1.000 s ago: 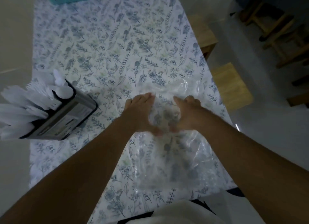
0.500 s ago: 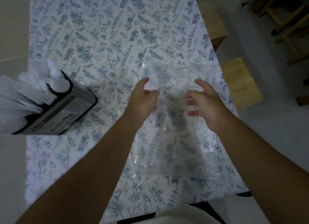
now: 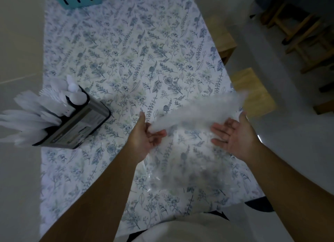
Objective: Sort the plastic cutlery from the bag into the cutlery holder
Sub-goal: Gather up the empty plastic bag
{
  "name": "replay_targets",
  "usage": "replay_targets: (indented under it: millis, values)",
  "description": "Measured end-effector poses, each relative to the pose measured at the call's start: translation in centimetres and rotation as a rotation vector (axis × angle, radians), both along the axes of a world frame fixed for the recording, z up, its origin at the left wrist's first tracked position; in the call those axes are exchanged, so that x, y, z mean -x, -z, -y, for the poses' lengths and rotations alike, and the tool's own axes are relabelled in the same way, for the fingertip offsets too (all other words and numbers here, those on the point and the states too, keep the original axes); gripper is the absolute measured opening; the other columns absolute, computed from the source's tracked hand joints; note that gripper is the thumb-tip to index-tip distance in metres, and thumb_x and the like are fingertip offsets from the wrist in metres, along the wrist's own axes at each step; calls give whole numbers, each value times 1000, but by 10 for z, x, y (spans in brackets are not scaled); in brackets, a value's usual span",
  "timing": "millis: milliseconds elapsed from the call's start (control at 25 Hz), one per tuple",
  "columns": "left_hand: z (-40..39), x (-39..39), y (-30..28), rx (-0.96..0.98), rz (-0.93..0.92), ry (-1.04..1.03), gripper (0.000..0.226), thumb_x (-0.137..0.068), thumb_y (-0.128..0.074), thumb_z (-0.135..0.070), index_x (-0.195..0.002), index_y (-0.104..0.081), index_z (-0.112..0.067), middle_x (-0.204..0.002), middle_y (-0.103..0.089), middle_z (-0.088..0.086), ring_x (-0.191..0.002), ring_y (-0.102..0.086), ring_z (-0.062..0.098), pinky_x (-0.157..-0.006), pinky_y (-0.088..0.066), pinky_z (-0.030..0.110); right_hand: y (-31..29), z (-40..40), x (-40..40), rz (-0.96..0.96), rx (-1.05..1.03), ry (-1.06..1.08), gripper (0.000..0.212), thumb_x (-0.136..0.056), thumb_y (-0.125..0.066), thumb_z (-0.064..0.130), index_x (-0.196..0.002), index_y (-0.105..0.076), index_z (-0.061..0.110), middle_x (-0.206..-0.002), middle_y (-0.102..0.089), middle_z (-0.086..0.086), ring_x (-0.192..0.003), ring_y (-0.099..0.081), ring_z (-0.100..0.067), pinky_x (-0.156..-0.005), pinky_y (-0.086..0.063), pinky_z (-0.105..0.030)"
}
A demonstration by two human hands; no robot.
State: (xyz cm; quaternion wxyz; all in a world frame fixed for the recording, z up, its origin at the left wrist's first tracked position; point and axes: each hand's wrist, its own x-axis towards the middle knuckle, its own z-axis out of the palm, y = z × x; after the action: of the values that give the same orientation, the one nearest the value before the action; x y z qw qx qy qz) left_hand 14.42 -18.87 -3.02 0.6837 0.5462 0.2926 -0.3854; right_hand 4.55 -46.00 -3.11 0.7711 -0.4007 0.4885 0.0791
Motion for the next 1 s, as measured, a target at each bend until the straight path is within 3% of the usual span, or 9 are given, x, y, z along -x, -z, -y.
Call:
replay_targets:
  millis: [120, 160, 240, 320, 400, 560, 720, 840, 1000]
  values:
    - [-23, 11, -6, -78, 205, 285, 25, -76, -86, -24, -85, -63, -19, -78, -66, 6, -76, -64, 23, -60, -54, 27, -10, 1, 16, 76, 2, -189, 49, -69, -78, 66, -73, -65, 19, -65, -70, -3, -59, -68, -21, -56, -54, -29]
    - [-28, 13, -9, -214, 308, 451, 37, -72, -89, -16, -100, -66, -24, -79, -68, 2, -80, -66, 21, -62, -53, 24, -13, 2, 21, 64, 117, -364, 52, -54, -92, 58, -83, -68, 21, -72, -71, -4, -64, -66, -26, -60, -53, -32]
    - [-33, 15, -12, -583, 513, 762, 61, -73, -90, -24, -126, -63, -34, -79, -67, -7, -78, -65, 8, -66, -50, 19, -10, -2, 28, -2, 483, -734, 64, -57, -98, 34, -111, -64, 28, -85, -73, -6, -73, -66, -29, -66, -55, -38]
    - [-28, 21, -14, -860, 782, 857, 39, -74, -88, -29, -110, -74, -28, -77, -60, -10, -73, -60, 5, -69, -51, 22, -9, -16, 28, -95, 814, -880, 52, -68, -93, 26, -112, -66, 27, -92, -70, -6, -79, -68, -25, -75, -59, -38]
    - [-24, 27, -15, -875, 894, 722, 13, -74, -82, -21, -81, -72, -24, -81, -57, -6, -79, -59, 15, -71, -52, 26, -13, -34, 29, -68, 1013, -799, 31, -69, -88, 28, -95, -73, 22, -91, -62, -4, -83, -63, -23, -76, -56, -34]
    - [-20, 33, -27, -392, 469, 194, 27, -83, -70, -2, -75, -50, -18, -60, -56, -12, -54, -53, 4, -47, -42, 14, -16, -50, 40, 94, 464, -421, 26, -85, -76, 13, -103, -64, 27, -107, -69, -5, -99, -67, -25, -78, -56, -38]
    - [-21, 35, -24, -318, 450, 54, 30, -82, -71, -3, -75, -48, -21, -71, -54, 0, -69, -52, 15, -65, -46, 29, -21, -50, 58, 82, 231, -543, 58, -85, -70, -3, -125, -56, 36, -121, -70, -7, -106, -71, -32, -81, -62, -53]
    - [0, 38, -22, -465, 564, 36, 18, -86, -67, -8, -91, -54, -18, -89, -55, 1, -85, -50, 18, -69, -45, 28, -27, -44, 71, 135, 168, -562, 58, -83, -72, -6, -126, -58, 30, -116, -74, -5, -103, -74, -30, -74, -62, -48]
    - [51, 68, -28, -784, 1058, 268, 46, -85, -73, -11, -127, -56, -14, -123, -54, 0, -119, -48, 18, -98, -42, 31, -33, -24, 88, 165, 378, -229, 45, -89, -65, -9, -107, -76, 31, -114, -76, -3, -93, -75, -29, -67, -64, -45]
